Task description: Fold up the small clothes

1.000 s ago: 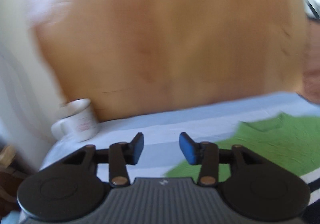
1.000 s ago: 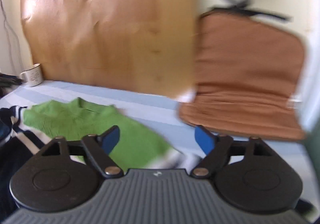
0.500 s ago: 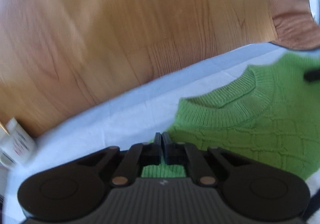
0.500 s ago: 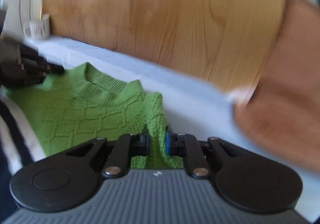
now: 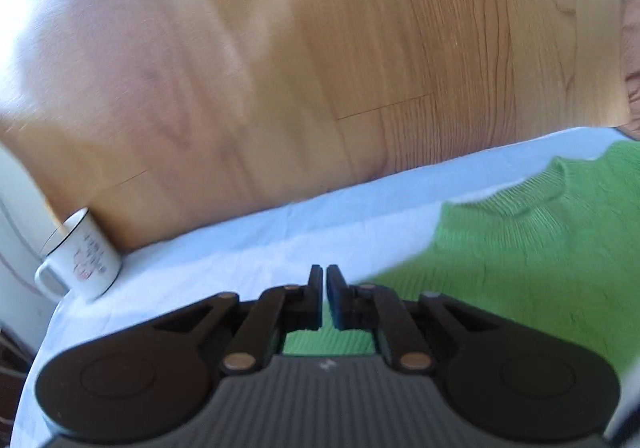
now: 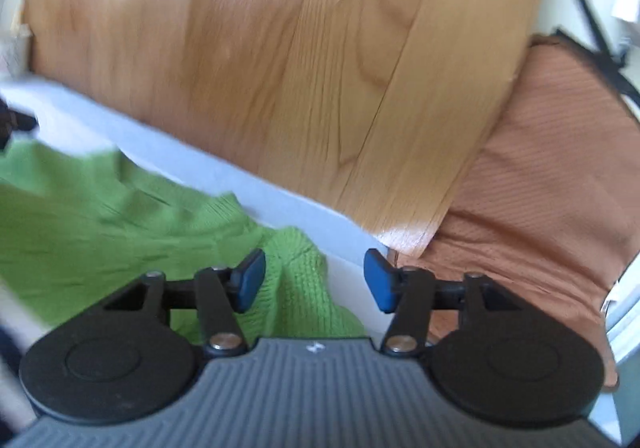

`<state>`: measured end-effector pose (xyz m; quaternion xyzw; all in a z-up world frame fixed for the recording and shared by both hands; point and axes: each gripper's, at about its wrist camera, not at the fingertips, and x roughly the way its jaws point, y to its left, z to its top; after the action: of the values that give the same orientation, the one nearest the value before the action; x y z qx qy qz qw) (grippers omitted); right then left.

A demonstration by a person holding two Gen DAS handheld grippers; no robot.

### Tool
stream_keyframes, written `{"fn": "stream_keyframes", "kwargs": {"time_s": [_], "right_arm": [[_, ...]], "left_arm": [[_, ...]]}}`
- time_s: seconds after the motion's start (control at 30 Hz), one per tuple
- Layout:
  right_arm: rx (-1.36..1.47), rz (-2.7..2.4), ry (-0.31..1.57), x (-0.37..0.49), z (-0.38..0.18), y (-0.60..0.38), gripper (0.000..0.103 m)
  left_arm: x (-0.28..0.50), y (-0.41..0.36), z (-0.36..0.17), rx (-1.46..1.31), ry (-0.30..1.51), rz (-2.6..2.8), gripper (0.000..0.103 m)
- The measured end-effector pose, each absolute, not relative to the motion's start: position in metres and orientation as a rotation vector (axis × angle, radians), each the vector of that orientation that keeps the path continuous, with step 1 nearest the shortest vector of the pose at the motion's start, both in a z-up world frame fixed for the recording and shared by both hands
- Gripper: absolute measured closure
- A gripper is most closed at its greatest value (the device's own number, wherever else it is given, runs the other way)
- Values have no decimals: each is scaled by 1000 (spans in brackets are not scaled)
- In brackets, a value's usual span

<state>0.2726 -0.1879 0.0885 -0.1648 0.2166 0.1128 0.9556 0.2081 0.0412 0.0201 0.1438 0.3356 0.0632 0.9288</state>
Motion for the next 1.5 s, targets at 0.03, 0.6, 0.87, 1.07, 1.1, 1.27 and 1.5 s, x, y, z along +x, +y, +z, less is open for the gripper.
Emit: {"fn": "stream_keyframes", "kwargs": {"time_s": [0.03,0.6,0.87,1.07,1.1,1.27,1.5], "right_arm": [[-286,253,436,254,94,-192,46],[339,409,626,-25,33,-249,46],[389,448,650,-51,18,-229,91],[237,314,540,-75,56,-245,94],[217,297,535,-80,61,-251,94],[168,227,629,-74,46,-266,94],[38,218,578,-64,62,-268,80]], "left_arm": [[192,47,25,281,683,124,96],[-80,114,43,-182,831,-303,64],[-115,101,19,-306,882,-330,94],[-130,88,31,-283,863,-331,101],[-135,88,36,-275,846,-337,101],[-133,87,27,-243,902,-291,101],[-129,95,27,-225,882,-258,97]]}}
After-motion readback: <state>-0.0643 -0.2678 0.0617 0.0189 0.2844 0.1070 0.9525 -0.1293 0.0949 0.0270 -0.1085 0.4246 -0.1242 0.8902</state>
